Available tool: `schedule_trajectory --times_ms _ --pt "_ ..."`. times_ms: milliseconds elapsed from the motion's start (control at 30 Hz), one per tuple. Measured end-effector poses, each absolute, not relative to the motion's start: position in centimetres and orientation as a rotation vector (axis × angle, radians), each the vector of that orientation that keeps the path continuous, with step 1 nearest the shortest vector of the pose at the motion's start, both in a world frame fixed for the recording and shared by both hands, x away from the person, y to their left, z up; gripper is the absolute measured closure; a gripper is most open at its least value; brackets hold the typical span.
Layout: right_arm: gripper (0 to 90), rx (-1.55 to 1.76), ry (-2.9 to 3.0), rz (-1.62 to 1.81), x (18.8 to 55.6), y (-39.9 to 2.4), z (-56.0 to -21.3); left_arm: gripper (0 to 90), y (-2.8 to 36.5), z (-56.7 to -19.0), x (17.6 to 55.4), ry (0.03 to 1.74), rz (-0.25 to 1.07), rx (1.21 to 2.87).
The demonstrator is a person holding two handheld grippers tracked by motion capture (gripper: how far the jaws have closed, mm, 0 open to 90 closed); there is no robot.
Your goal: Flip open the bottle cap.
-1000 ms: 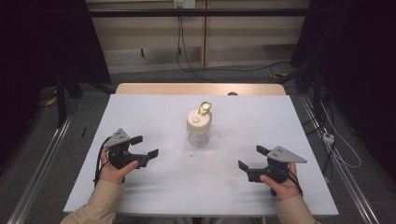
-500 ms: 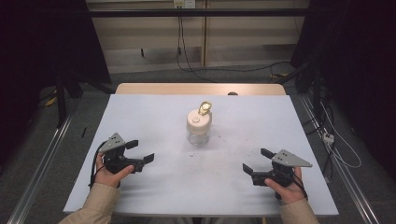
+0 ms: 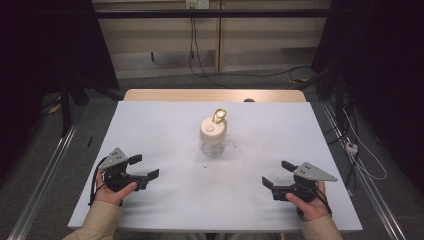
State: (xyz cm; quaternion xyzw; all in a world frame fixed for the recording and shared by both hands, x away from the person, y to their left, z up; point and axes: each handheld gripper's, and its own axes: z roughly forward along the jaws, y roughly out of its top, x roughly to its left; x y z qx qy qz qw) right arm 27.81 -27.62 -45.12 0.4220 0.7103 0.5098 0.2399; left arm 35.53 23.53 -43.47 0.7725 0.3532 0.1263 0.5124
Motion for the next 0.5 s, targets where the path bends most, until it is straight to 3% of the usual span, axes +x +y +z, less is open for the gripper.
schedule_trajectory --times_ms 500 --pt "6.4 1.149 1.940 1.369 27.87 -27.66 -45.15 7.3 24.04 -43.82 35.66 0.863 0.327 1.866"
